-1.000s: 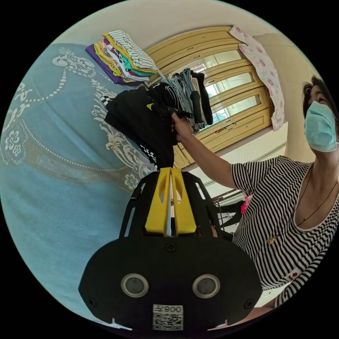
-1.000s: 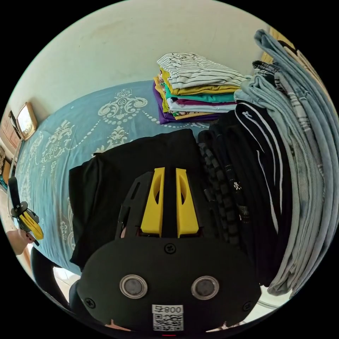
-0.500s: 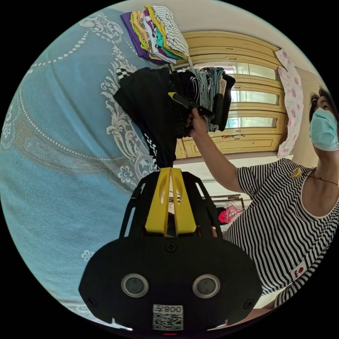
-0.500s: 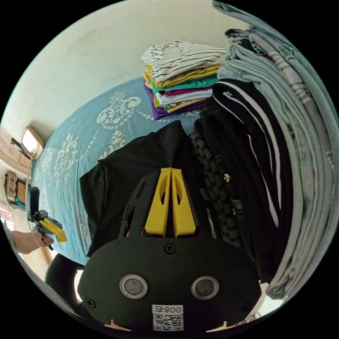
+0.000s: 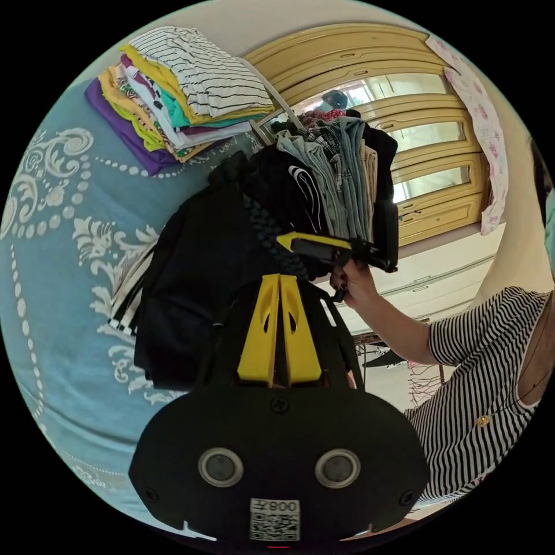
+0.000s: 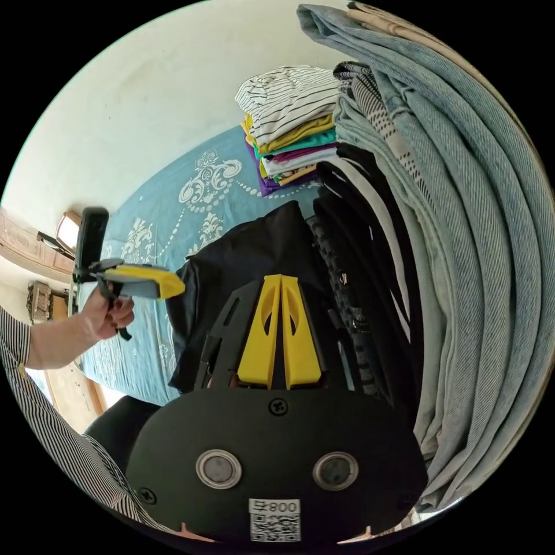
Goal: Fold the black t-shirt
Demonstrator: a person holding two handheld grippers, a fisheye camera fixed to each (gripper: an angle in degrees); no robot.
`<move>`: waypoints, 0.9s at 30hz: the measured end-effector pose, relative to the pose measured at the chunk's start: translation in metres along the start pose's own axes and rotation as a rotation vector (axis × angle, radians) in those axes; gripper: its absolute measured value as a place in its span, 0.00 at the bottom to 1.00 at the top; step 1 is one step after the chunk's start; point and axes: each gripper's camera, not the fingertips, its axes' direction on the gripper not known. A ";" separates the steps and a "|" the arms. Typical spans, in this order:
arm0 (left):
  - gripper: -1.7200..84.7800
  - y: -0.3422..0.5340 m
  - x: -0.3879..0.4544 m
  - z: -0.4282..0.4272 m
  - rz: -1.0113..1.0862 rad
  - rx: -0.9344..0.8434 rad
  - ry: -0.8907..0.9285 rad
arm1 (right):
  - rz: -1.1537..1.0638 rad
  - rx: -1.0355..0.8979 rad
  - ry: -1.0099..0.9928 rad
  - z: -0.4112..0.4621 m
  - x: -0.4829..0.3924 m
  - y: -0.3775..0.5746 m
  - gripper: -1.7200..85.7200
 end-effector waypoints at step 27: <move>0.09 -0.351 -0.009 -0.001 -0.176 0.411 -0.378 | -0.200 -0.287 -0.101 -0.053 -0.107 0.017 0.09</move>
